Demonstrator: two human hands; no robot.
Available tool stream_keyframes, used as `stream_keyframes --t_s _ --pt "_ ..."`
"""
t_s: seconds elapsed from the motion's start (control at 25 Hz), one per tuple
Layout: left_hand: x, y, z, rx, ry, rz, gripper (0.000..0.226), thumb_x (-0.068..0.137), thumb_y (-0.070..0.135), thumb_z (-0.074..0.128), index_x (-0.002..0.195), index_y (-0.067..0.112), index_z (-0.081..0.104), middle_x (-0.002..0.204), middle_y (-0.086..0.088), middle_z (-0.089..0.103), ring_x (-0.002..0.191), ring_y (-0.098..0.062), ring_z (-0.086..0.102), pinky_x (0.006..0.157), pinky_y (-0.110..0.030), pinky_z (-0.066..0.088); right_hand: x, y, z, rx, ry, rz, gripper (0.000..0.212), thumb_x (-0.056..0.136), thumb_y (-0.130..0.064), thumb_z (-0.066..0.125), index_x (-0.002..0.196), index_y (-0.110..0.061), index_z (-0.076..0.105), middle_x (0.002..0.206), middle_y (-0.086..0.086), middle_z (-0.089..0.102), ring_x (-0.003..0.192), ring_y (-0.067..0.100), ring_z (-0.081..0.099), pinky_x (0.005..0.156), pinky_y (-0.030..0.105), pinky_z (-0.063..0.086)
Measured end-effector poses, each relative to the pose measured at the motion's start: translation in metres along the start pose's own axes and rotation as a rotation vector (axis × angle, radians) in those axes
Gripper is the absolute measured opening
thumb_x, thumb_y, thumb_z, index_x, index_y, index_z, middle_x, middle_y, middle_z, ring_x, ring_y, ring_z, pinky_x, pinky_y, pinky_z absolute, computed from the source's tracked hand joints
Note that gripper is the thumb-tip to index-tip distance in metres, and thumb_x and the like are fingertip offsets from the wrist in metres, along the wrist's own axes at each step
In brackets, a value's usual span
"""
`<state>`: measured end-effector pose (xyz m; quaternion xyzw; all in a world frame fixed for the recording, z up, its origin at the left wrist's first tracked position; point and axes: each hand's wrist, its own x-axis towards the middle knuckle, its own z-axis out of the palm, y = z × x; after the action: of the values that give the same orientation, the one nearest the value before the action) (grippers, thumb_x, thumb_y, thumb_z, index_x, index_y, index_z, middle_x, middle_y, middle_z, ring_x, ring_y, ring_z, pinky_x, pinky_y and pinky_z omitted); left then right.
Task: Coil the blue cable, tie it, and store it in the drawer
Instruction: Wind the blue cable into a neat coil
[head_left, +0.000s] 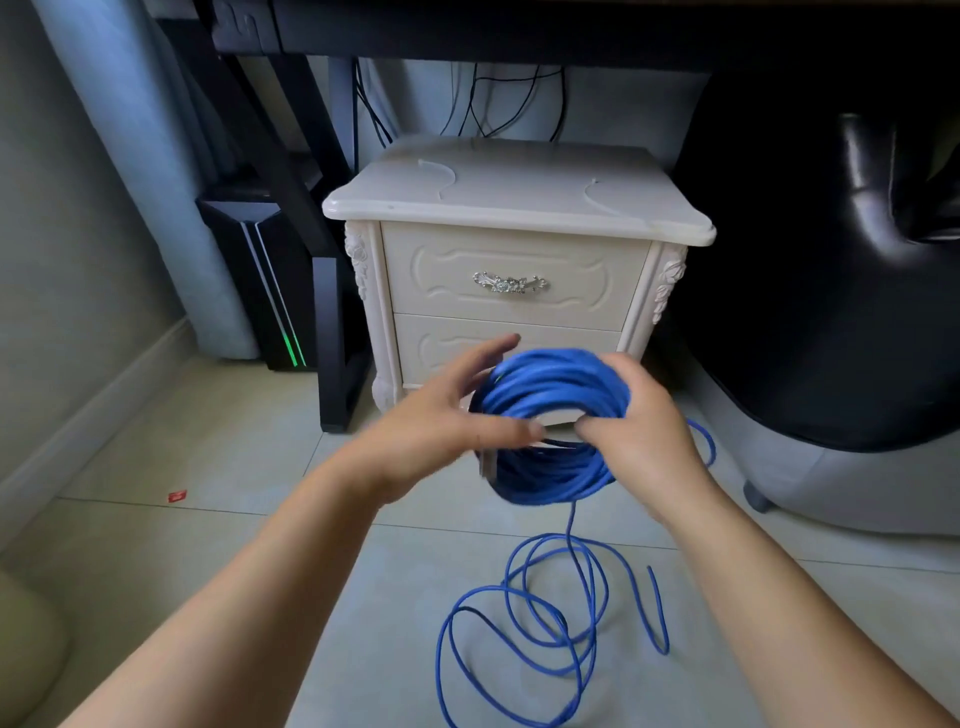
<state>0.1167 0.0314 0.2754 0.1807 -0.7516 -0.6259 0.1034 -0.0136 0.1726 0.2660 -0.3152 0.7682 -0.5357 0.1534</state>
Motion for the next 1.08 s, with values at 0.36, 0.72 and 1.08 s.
stream_keyframes --t_s 0.36,0.72,1.08 --pt "0.001 -0.003 0.028 0.353 0.368 0.16 0.023 0.069 0.005 0.068 0.078 0.023 0.058 0.056 0.013 0.057 0.051 -0.004 0.049 0.049 -0.016 0.038 -0.007 -0.005 0.01 -0.124 -0.109 -0.109 0.06 0.074 -0.002 0.069 0.121 -0.035 0.053 0.107 -0.018 0.063 0.093 0.003 0.061 0.077 0.01 0.046" --pt "0.004 0.001 0.014 -0.432 0.558 0.099 0.023 0.07 -0.004 0.065 0.084 0.013 0.059 0.068 -0.003 0.055 0.069 -0.021 0.051 0.066 -0.035 0.041 -0.009 0.003 0.025 0.482 -0.174 0.167 0.056 0.074 -0.015 0.08 0.121 -0.031 0.054 0.105 0.004 0.068 0.096 0.017 0.069 0.098 0.05 0.052" --pt "0.007 -0.01 0.025 -0.48 0.341 -0.059 0.034 0.074 0.02 0.074 0.104 0.01 0.062 0.083 -0.002 0.063 0.084 -0.018 0.063 0.083 -0.041 0.048 -0.004 0.0 0.031 0.715 0.099 0.27 0.041 0.083 0.006 0.063 0.114 -0.021 0.057 0.083 0.006 0.069 0.085 0.03 0.073 0.081 0.049 0.059"
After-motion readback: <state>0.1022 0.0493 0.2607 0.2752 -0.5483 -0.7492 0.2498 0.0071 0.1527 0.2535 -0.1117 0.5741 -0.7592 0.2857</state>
